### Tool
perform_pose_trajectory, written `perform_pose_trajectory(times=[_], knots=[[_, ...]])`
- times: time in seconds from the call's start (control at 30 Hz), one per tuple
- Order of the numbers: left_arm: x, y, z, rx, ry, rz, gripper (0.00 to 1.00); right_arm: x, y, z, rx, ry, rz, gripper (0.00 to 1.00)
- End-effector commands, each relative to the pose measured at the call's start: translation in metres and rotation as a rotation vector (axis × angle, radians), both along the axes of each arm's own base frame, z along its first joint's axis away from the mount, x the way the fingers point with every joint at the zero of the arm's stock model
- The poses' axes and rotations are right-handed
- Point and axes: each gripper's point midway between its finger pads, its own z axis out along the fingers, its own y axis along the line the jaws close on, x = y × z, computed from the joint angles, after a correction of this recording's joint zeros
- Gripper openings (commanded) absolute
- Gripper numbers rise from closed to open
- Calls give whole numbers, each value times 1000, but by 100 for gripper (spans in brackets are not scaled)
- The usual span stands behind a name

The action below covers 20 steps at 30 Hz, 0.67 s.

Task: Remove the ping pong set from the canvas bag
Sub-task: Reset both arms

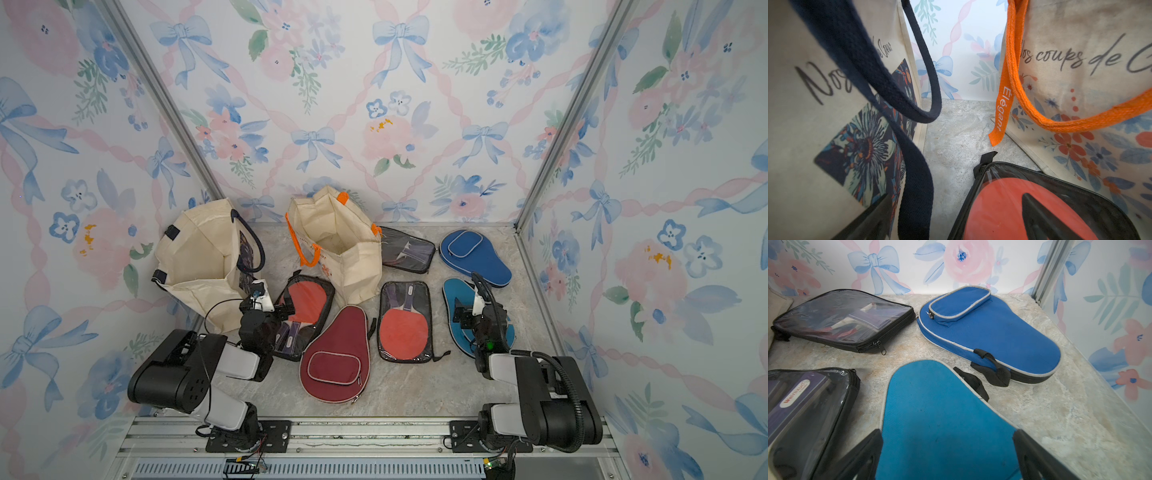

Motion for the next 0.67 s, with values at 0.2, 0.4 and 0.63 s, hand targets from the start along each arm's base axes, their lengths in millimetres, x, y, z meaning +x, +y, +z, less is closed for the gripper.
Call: perform_pose_trajectory(times=[0.2,0.4,0.63], knots=[[-1,2,7,-1,-30,6,98,4,1,0,6,-12,8,97],[-1,2,6,-1,-28,6,98,6,1,0,9,-2,7,97],[-1,2,6,-2,-29,6,98,5,2,1,10,-9,10,97]])
